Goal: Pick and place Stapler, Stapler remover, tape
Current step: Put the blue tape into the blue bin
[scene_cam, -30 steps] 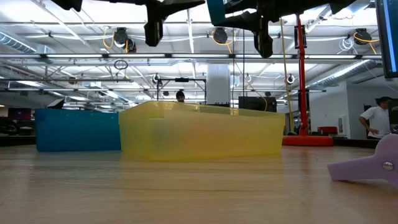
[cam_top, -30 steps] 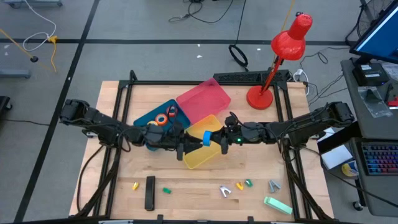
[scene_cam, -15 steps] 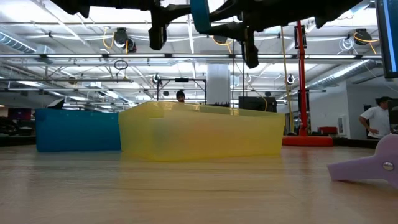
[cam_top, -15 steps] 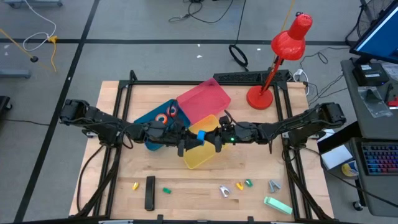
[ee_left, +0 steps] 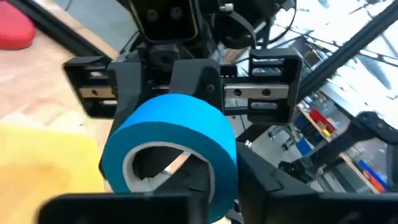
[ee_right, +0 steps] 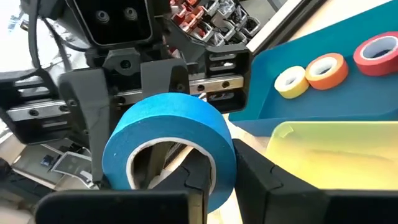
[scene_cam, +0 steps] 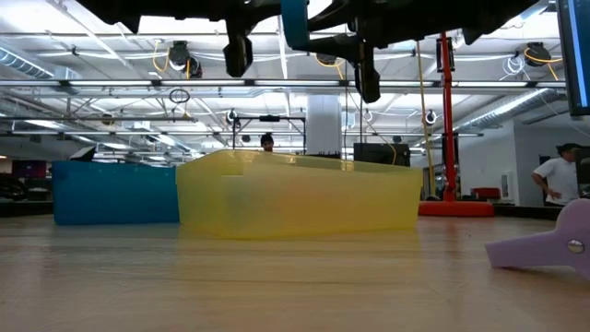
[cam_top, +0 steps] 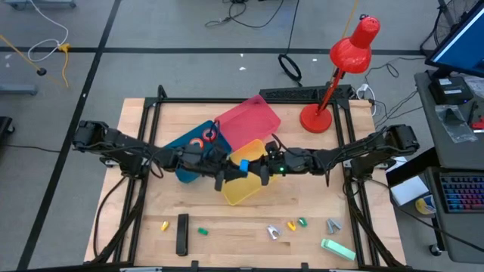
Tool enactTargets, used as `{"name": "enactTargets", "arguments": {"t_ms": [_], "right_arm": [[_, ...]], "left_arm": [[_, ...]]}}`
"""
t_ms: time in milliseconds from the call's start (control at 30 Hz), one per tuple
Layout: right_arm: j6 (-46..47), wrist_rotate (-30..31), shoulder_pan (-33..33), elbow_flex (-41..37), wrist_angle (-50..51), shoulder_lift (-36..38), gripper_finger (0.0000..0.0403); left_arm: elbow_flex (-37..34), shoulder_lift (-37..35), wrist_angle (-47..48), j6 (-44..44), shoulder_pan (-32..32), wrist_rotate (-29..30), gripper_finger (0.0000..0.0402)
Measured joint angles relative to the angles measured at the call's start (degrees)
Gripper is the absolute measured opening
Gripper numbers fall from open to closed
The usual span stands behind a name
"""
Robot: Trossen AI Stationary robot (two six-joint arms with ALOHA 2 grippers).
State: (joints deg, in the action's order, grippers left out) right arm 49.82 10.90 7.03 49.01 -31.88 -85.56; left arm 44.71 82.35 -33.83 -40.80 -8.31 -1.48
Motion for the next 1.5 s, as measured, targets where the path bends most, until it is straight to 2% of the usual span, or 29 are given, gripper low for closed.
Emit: {"name": "enactTargets", "arguments": {"t_ms": [100, 233, 333, 467, 667, 900, 1033, 1167, 1300, 1500], "right_arm": [[-3.04, -0.64, -0.04, 0.02, 0.06, 0.0, 0.0054], [-6.39, -5.76, -0.17, -0.1, 1.54, -0.07, 0.0075], [-6.09, -9.05, -0.17, -0.11, 3.57, -0.07, 0.0087], [-5.53, -11.96, -0.15, -0.09, 7.22, 0.09, 0.0104], [-5.62, -17.07, -0.07, -0.09, 7.9, 0.07, 0.0119], [-5.63, -17.1, 0.15, -0.02, 6.58, 0.07, 0.0118], [-5.55, -17.13, 0.16, -0.02, 6.57, 0.07, 0.0117], [-5.41, -17.01, 0.2, -0.04, 6.6, 0.04, 0.0116], [-5.52, -16.86, 0.2, -0.04, 6.59, 0.04, 0.0116], [-5.69, -16.54, 0.09, -0.04, 6.4, 0.04, 0.0116]], "left_arm": [[0.0, -0.02, 0.65, 0.62, 1.06, -3.06, 0.0039], [0.03, -0.07, 5.35, -0.04, 2.46, -8.25, 0.0039], [0.09, -0.17, 10.97, -0.96, 2.93, -11.61, 0.0039], [-0.24, 0.03, 21.84, -1.79, 2.99, -12.81, 0.0039], [-0.28, -2.46, 38.12, -3.58, 3.76, -9.94, 0.0039], [0.11, -7.1, 42.1, -2.53, 5.94, -4.5, 0.0039], [0.14, -11.2, 49.16, -2.64, 8.17, 0.49, 0.0039], [-0.21, -14.08, 62.22, -5.08, 10.29, 5.3, 0.0039], [-0.15, -15.0, 70.06, -6.28, 12.62, 7.1, 0.0039], [0.0, -12.26, 65.67, -2.22, 17.03, 7.3, 0.0039]]}}
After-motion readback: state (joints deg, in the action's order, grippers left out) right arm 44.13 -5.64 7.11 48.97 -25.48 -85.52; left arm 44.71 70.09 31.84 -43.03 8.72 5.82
